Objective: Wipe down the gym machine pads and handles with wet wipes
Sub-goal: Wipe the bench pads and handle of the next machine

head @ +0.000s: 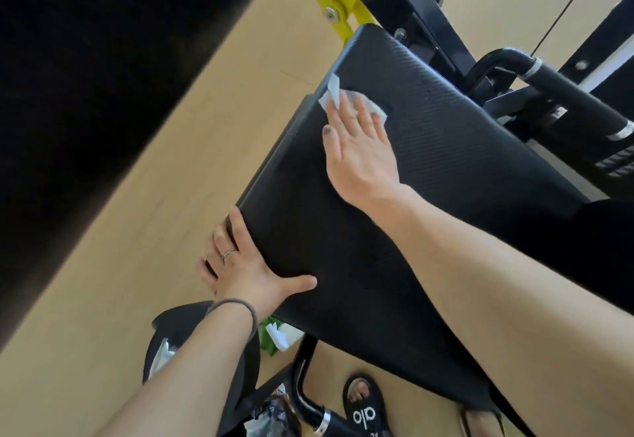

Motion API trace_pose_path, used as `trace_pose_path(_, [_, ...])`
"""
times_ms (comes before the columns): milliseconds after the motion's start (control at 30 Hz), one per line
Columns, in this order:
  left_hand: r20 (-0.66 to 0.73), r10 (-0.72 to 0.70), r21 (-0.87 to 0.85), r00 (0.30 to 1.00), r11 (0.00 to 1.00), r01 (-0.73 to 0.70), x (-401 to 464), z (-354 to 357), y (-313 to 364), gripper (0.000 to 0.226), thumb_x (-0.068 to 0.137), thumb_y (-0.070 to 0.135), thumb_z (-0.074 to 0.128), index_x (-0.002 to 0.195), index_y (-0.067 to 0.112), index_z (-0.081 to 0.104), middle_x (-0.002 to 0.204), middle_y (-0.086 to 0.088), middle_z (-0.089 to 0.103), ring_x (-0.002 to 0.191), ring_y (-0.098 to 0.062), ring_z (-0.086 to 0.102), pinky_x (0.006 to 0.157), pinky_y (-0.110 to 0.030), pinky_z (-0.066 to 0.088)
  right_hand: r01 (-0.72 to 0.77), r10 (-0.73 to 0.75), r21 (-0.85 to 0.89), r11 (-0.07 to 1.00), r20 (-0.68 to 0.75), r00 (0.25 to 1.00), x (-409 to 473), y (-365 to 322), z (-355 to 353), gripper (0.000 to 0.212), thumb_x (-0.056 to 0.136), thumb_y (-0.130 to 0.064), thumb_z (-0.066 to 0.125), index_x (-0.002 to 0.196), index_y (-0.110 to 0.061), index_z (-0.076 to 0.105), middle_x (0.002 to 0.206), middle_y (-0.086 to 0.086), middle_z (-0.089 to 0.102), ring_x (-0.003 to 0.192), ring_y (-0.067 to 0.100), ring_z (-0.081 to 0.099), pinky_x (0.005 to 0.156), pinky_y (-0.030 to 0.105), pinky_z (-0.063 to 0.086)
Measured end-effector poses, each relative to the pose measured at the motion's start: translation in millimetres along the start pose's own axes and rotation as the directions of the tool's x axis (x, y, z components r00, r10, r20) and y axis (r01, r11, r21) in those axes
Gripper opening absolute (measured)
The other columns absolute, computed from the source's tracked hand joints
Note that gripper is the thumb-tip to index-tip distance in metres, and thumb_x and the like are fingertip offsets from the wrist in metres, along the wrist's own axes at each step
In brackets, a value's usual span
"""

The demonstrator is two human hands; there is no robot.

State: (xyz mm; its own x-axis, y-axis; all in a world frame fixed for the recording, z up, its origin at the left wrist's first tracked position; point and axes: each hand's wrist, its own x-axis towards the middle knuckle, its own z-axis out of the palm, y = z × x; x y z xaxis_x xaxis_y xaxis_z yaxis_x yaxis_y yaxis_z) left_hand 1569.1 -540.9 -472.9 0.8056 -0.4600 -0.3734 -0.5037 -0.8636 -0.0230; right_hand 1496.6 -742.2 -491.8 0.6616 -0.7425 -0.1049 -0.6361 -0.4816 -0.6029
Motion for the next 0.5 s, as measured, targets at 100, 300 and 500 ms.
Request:
trace_pose_path(100, [-0.014, -0.101, -0.031, 0.995, 0.994, 0.101, 1, 1, 13, 0.164, 0.031, 0.085, 0.076, 0.151, 0.026, -0.019, 0.161, -0.009, -0.007, 0.151, -0.032, -0.005, 0.12, -0.057, 0.004, 0.396, -0.388, -0.021, 0.918, 0.159, 0.908, -62, -24, 31, 0.058, 0.107, -0.038, 0.01, 0.162, -0.022, 0.02, 0.17, -0.006, 0.008, 0.157, 0.013, -0.007, 0.127, 0.037, -0.005])
trace_pose_path(300, [0.059, -0.154, -0.006, 0.986, 0.988, 0.155, 2, -4, 17, 0.164, 0.031, 0.086, 0.077, 0.149, 0.028, -0.021, 0.161, -0.009, -0.008, 0.15, -0.034, -0.006, 0.12, -0.058, 0.004, 0.253, -0.24, -0.135, 0.958, 0.105, 0.965, 9, 45, -24, 0.054, 0.11, -0.034, 0.014, 0.163, -0.027, 0.008, 0.171, -0.009, 0.001, 0.156, 0.009, -0.01, 0.127, 0.036, -0.004])
trace_pose_path(500, [0.151, -0.382, -0.151, 0.912, 0.903, 0.403, 7, -11, 59, 0.171, 0.032, 0.09, 0.075, 0.152, 0.021, -0.026, 0.164, -0.016, -0.018, 0.15, -0.037, -0.02, 0.117, -0.065, -0.009, 0.115, -0.117, -0.07, 0.991, -0.029, 0.993, -33, 27, 4, 0.058, 0.107, -0.032, 0.021, 0.163, -0.018, 0.011, 0.171, -0.001, 0.006, 0.157, 0.02, -0.003, 0.127, 0.043, 0.003])
